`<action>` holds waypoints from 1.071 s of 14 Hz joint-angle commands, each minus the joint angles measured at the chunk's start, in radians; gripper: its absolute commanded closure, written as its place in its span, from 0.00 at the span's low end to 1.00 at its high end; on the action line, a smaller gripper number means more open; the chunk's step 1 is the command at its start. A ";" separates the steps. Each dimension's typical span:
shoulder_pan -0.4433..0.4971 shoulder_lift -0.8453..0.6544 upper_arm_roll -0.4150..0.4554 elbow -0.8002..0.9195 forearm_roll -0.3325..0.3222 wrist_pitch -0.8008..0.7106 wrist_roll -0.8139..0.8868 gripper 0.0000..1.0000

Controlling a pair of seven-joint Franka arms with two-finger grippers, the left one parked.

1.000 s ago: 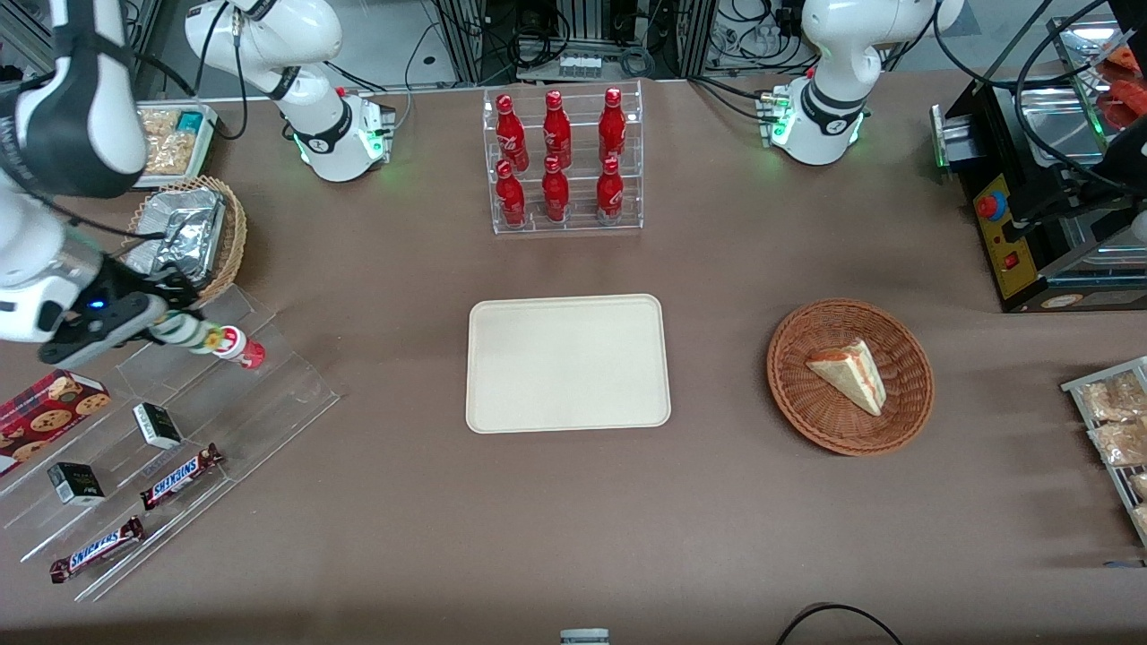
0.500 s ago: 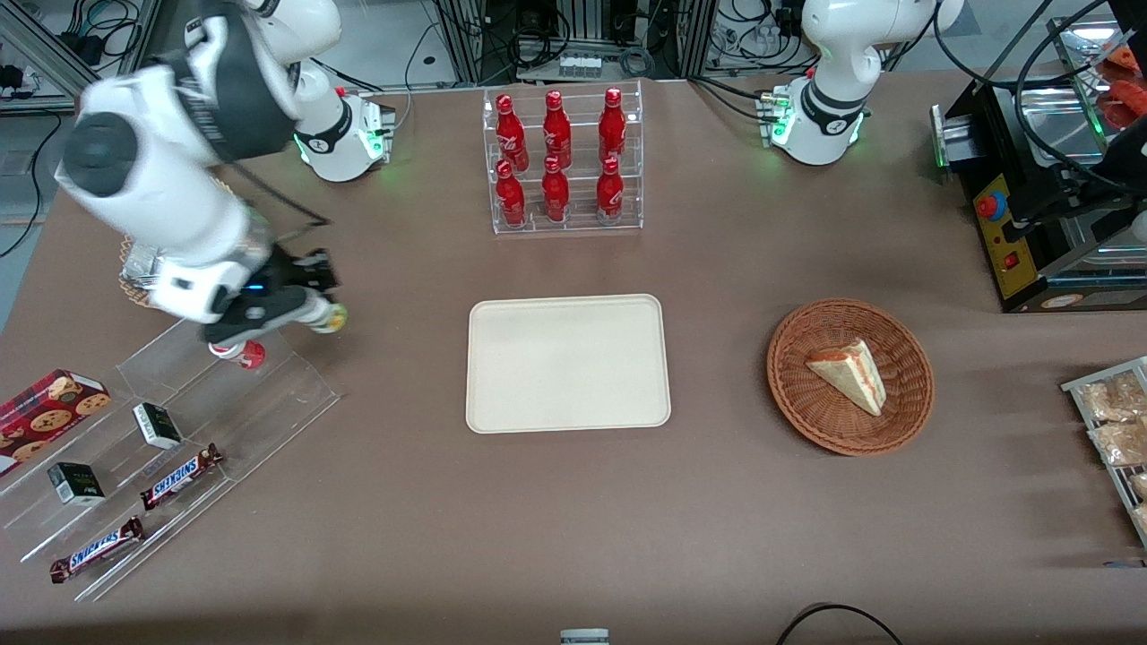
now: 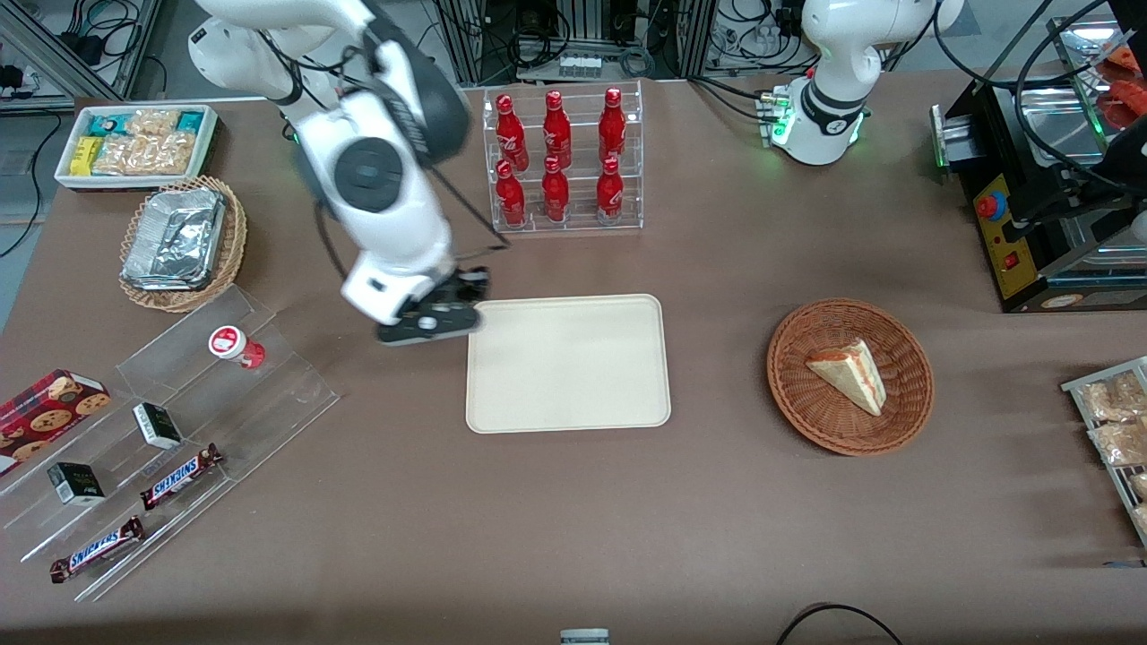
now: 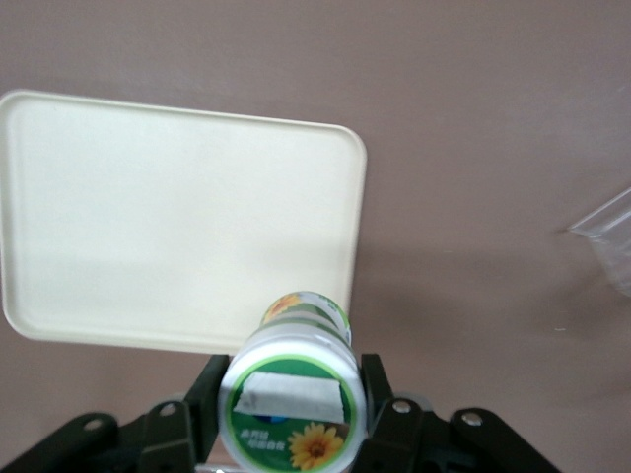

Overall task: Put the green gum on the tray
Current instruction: 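Carry the green gum tub with the right gripper over the cream tray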

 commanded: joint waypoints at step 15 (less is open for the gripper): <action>0.156 0.376 0.008 0.070 0.039 0.423 0.255 1.00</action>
